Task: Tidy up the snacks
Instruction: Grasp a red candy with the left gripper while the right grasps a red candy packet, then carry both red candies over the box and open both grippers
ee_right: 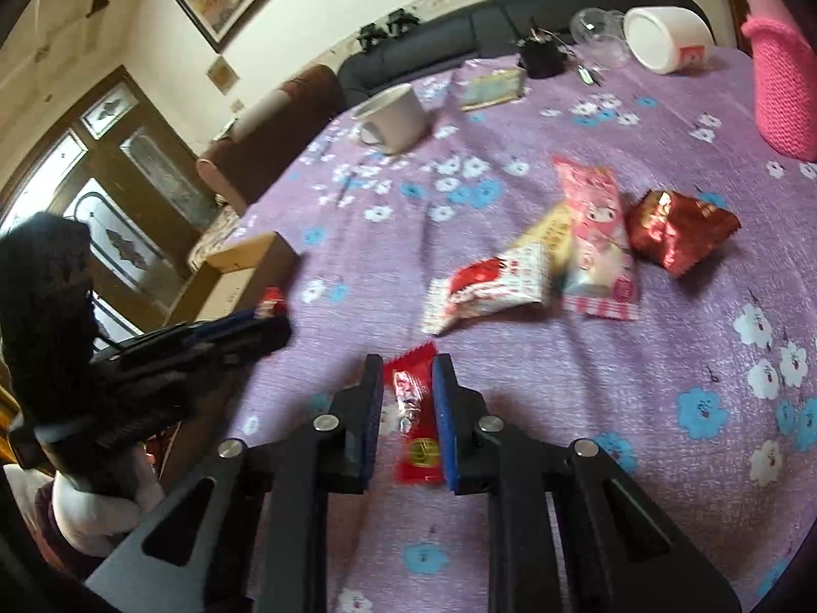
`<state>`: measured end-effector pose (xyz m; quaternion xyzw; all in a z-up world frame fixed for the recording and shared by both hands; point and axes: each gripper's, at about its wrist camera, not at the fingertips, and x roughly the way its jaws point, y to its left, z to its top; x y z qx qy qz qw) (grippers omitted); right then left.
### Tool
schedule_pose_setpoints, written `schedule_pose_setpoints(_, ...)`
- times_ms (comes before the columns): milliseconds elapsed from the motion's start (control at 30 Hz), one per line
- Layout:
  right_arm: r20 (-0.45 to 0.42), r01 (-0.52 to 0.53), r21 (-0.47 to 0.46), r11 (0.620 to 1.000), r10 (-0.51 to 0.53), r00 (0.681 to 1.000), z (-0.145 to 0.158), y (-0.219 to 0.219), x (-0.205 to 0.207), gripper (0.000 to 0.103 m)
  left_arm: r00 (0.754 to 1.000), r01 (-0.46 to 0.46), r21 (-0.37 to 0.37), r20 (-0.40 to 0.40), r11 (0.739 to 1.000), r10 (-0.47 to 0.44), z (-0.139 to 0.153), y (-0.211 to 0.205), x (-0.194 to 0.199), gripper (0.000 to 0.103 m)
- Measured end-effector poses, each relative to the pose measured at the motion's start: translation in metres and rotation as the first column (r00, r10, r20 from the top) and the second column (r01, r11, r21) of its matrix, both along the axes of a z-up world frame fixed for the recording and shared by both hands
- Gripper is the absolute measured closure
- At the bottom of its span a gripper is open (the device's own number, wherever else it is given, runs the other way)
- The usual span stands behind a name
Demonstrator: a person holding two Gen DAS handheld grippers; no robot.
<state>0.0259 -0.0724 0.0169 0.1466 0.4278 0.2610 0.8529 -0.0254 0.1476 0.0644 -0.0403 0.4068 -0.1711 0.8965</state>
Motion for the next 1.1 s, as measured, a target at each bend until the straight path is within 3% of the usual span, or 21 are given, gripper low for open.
schedule_pose_setpoints(167, 0.022, -0.007, -0.055, 0.998, 0.008, 1.0, -0.002, 0.009, -0.002, 0.082, 0.998, -0.052, -0.066, 0.017, 0.996, 0.054, 0.012, 0.034, -0.021, 0.083)
schedule_pose_setpoints(300, 0.02, -0.023, -0.126, 0.992, 0.025, 0.999, -0.007, 0.02, -0.005, 0.065, 0.998, -0.049, -0.093, 0.028, 0.994, 0.052, 0.013, 0.04, -0.035, 0.083)
schedule_pose_setpoints(433, 0.022, -0.028, -0.228, 0.973, 0.034, 0.999, -0.013, 0.033, -0.01, 0.069, 0.997, -0.066, -0.109, 0.024, 0.992, 0.069, 0.011, 0.051, -0.038, 0.083)
schedule_pose_setpoints(467, 0.019, -0.028, -0.252, 0.967, 0.034, 0.999, -0.014, 0.036, -0.011, 0.08, 0.997, -0.073, -0.119, 0.022, 0.99, 0.076, 0.011, 0.055, -0.039, 0.083)
schedule_pose_setpoints(600, 0.008, -0.001, -0.213, 0.977, 0.003, 1.0, -0.011, 0.03, -0.017, 0.081, 0.994, -0.095, -0.133, 0.033, 0.987, 0.1, 0.014, 0.07, -0.041, 0.083)
schedule_pose_setpoints(767, 0.021, -0.005, -0.139, 0.99, 0.008, 1.0, 0.014, 0.036, -0.023, 0.081, 0.99, -0.133, -0.134, 0.033, 0.982, 0.138, 0.014, 0.095, -0.04, 0.083)
schedule_pose_setpoints(967, 0.056, -0.139, -0.128, 0.982, 0.147, 0.988, 0.05, 0.107, -0.027, 0.081, 0.977, -0.213, -0.144, -0.002, 0.966, 0.215, 0.006, 0.14, -0.032, 0.083)
schedule_pose_setpoints(1100, 0.046, -0.229, -0.137, 0.964, 0.237, 0.97, 0.054, 0.166, -0.024, 0.081, 0.965, -0.263, -0.136, -0.034, 0.955, 0.261, -0.002, 0.166, -0.022, 0.083)
